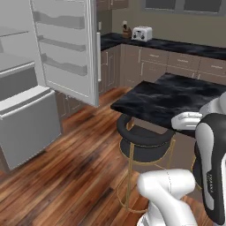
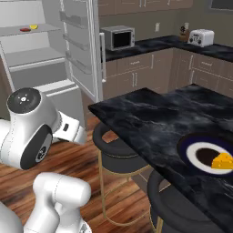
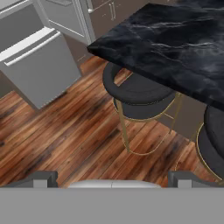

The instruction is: Take the cheese, steak, and lemon wedge from the fridge and place them on the plate on the dining counter to create an appetizer plate.

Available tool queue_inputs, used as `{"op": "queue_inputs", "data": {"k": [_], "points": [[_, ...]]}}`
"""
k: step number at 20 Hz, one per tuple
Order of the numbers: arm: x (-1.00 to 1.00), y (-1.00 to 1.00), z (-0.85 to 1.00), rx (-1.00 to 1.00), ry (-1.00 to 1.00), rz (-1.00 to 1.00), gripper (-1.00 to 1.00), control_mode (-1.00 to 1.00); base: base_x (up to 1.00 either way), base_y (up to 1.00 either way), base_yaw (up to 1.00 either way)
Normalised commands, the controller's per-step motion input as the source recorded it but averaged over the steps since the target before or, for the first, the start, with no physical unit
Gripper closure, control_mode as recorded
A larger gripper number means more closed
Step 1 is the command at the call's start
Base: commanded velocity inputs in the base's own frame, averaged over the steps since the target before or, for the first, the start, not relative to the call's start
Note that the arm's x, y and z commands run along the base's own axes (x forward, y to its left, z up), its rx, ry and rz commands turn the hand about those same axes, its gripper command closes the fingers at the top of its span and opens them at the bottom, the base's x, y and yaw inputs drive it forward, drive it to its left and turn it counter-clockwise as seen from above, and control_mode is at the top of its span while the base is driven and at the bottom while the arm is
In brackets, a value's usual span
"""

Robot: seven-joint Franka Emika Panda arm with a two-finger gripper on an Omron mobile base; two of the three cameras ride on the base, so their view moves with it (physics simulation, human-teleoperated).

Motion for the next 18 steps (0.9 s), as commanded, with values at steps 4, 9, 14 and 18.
{"op": "queue_inputs", "data": {"k": [4,9,14,18], "points": [[0.00,0.00,0.00,0.00,0.00,0.00,-1.00,1.00,0.09,0.72,0.70],[0.00,0.00,0.00,0.00,0.00,0.00,-1.00,1.00,0.41,0.58,0.65],[0.00,0.00,0.00,0.00,0.00,0.00,-1.00,1.00,0.87,0.13,0.52],[0.00,0.00,0.00,0.00,0.00,0.00,-1.00,1.00,0.86,-0.14,0.34]]}}
